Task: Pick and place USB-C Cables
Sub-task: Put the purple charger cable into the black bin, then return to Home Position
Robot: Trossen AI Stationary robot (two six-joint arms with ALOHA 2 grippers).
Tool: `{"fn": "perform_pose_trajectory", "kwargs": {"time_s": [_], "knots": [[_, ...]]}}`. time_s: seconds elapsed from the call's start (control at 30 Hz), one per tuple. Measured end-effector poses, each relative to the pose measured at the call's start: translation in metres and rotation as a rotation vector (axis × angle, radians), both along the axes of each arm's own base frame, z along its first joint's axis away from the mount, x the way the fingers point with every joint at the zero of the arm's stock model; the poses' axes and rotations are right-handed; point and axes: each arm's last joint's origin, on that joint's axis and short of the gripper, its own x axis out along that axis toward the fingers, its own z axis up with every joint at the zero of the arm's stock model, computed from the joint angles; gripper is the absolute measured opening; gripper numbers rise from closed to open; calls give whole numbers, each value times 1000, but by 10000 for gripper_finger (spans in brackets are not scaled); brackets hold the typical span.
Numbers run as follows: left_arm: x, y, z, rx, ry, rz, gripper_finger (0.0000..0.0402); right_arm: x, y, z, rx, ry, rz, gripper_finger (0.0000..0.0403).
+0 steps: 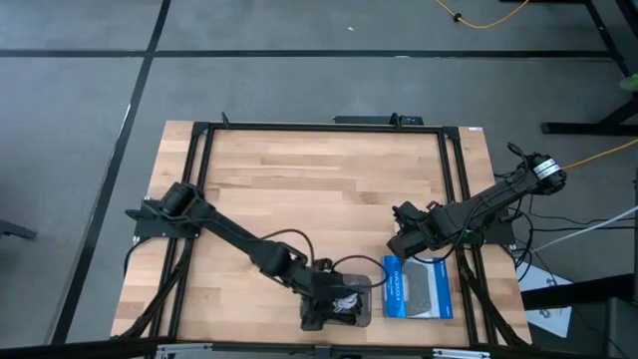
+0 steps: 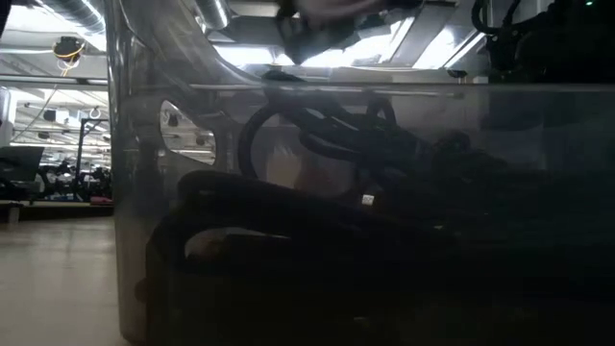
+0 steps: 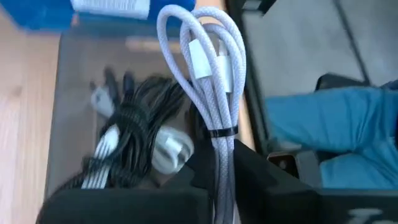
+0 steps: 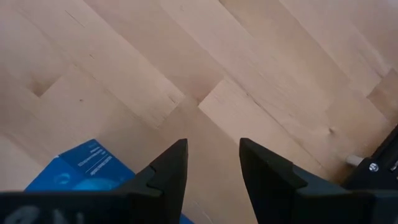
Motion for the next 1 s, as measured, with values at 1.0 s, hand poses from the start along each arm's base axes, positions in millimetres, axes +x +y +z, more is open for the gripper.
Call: {"fn": "perform_pose_trajectory", "kwargs": {"time_s": [1.0], "knots": [[-91, 88, 125, 313, 96, 191, 110, -4, 18, 58, -136, -333, 489, 150]]}}
